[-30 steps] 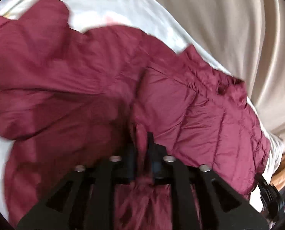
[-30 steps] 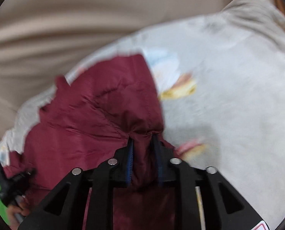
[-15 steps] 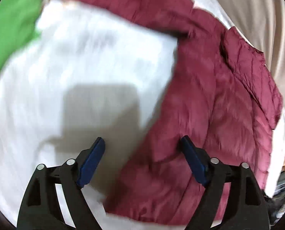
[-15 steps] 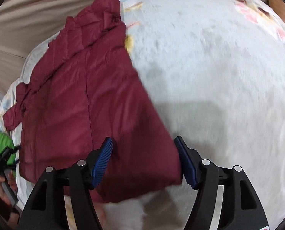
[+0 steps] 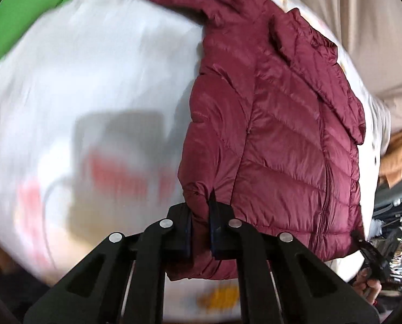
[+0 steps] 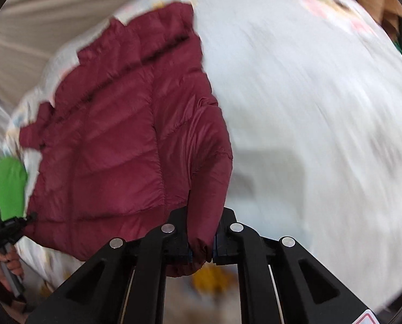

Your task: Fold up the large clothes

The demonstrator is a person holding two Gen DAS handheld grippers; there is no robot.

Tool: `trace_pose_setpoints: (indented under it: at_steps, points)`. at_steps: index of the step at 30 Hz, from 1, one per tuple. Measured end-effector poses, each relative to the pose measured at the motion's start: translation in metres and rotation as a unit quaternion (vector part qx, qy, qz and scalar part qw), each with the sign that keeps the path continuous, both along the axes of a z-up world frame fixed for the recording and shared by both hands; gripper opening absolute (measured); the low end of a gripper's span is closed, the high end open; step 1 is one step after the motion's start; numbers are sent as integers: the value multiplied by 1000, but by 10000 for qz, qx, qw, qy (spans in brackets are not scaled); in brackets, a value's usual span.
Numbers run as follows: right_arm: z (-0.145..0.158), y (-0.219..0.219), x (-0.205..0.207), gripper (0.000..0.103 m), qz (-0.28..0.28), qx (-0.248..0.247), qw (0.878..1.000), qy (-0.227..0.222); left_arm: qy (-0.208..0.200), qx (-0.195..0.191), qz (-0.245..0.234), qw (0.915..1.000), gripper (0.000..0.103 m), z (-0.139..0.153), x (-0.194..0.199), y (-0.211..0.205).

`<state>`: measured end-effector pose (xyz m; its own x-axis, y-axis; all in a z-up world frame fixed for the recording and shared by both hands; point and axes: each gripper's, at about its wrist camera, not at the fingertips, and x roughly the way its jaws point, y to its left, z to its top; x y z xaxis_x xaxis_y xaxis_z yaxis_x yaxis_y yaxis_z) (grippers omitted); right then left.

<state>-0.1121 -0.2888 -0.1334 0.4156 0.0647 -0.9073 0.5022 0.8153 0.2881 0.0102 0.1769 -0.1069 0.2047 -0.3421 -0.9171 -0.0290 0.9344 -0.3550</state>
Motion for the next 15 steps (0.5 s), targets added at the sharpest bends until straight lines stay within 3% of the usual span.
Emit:
trace_pose_setpoints:
  at_steps: [2, 5, 8, 9, 11, 13, 15]
  points:
    - [-10, 4, -27, 13, 42, 46, 9992, 393, 98, 89, 51, 9999, 11, 2, -26, 2]
    - [-3, 6, -50, 25, -32, 32, 9977, 677, -264, 136, 322, 9990, 16, 36, -35, 2]
    - [39, -13, -34, 33, -449, -231, 9987, 18, -1213, 105, 326, 9920, 29, 91, 4, -22]
    - [57, -24, -22, 37, -645, -338, 9966, -393, -1592, 30, 203, 9870, 35, 110, 21, -35]
    - [81, -40, 8, 37, -872, -428, 9897, -1051, -2050, -234, -95, 9784, 36, 127, 44, -62]
    - [86, -48, 43, 28, -785, -428, 9871, -1327, -2274, -338, -371, 9725, 36, 124, 82, -103]
    - [85, -52, 89, 10, -615, -494, 9841, -1593, -2192, -435, -695, 9722, 36, 106, 118, -145]
